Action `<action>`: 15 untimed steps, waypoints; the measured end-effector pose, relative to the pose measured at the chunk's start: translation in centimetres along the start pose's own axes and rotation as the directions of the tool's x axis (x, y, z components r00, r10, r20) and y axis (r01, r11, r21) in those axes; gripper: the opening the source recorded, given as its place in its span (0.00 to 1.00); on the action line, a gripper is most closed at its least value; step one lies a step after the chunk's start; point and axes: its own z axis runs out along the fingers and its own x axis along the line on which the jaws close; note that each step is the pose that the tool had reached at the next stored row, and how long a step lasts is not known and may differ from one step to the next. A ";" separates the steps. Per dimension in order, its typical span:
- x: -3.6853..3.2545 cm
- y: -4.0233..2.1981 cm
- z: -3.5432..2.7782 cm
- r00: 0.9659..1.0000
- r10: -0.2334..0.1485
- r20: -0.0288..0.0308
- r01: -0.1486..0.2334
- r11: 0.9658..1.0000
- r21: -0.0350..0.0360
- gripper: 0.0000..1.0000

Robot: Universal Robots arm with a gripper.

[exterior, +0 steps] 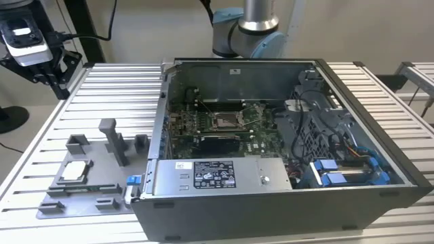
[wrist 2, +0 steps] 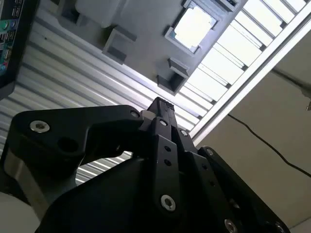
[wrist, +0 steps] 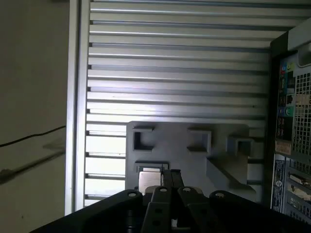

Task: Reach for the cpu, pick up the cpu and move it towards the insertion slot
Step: 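Reach for the cpu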

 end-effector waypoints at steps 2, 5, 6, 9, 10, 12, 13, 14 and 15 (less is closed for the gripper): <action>0.00 -0.01 0.00 1.000 0.000 0.000 0.000 1.000 0.000 0.00; 0.01 -0.29 0.03 1.000 0.000 0.000 0.000 1.000 0.000 0.00; 0.01 -0.45 0.04 1.000 0.000 0.000 0.000 1.000 0.000 0.00; 0.02 -1.05 0.09 1.000 0.000 0.000 0.000 1.000 0.000 0.00; 0.03 -1.22 0.10 1.000 0.000 0.000 0.000 1.000 0.000 0.00; 0.07 -1.64 0.15 1.000 0.000 0.000 0.000 1.000 0.000 0.00; 0.10 -1.84 0.16 1.000 0.000 0.000 0.000 1.000 0.000 0.00; 0.17 -1.99 0.18 1.000 0.000 0.000 0.000 1.000 0.000 0.00; 0.29 -2.10 0.20 1.000 0.000 0.000 0.000 1.000 0.000 0.00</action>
